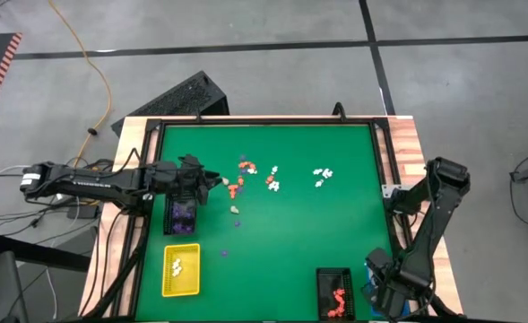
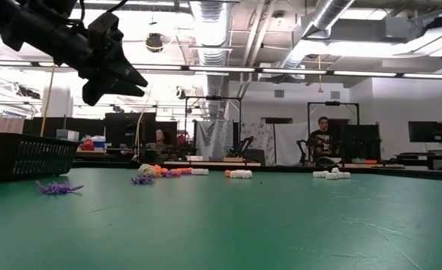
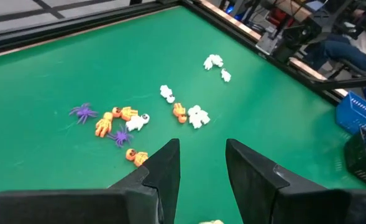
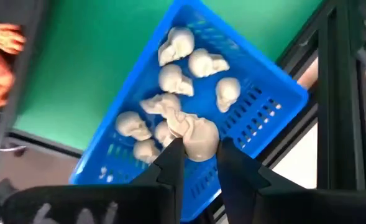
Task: Sort Halloween decoration
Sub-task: Put the white skull toy into the blue basket, then put the orange skeleton toy into the bottom black basket
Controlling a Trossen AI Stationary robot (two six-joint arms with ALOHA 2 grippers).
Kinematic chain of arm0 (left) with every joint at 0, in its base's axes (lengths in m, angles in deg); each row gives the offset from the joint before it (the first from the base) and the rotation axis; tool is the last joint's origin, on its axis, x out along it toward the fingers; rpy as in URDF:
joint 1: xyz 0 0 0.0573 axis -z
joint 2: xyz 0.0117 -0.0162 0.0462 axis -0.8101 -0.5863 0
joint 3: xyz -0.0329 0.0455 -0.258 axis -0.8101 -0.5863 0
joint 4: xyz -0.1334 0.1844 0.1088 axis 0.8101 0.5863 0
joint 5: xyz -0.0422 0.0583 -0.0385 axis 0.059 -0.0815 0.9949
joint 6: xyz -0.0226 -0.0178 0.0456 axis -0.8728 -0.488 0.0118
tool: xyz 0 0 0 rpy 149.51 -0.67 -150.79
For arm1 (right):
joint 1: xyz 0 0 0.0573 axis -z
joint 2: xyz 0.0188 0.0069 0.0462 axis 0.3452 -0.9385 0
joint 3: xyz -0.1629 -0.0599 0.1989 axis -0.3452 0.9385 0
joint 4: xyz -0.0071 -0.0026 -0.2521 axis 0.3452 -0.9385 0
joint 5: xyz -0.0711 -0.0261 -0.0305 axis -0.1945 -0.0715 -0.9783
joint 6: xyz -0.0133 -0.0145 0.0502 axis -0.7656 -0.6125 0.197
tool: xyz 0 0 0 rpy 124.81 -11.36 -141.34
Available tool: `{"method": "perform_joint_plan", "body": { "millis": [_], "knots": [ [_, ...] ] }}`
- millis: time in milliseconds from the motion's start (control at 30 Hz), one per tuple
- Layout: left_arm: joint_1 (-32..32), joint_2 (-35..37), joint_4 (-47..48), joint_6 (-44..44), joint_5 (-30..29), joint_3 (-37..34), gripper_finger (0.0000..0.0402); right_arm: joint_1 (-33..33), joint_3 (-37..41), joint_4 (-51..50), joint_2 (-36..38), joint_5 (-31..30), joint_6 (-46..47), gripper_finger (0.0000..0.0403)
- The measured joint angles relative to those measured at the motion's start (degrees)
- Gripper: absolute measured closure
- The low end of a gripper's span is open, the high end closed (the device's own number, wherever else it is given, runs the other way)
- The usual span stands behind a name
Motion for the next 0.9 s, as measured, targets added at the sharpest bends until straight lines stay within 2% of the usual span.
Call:
{"method": "perform_joint_plan", "body": {
  "millis": [200,400,533,733,800,900],
  "knots": [
    [0.0,0.0,0.0,0.0,-0.1,0.0,0.0264,0.1,4.0,4.7,0.0,0.9,-0.8,0.0264],
    [0.0,0.0,0.0,0.0,0.1,0.0,0.0257,0.2,4.2,4.8,0.5,1.5,-1.9,0.0199],
    [0.0,0.3,0.0,0.8,1.0,0.0,0.0257,1.9,4.2,4.2,3.4,-0.1,-4.0,0.0173],
    [0.0,3.2,0.1,1.5,1.4,0.0,0.0257,8.1,4.1,-0.6,11.2,-15.4,-11.9,0.0176],
    [0.0,4.6,0.3,1.8,1.4,0.0,0.0257,11.2,4.1,-2.8,13.7,-23.4,-16.0,0.018],
    [0.0,6.6,0.5,2.9,1.4,0.0,0.0257,17.3,4.1,-3.1,16.1,-37.5,-27.5,0.0183]
  ]
}}
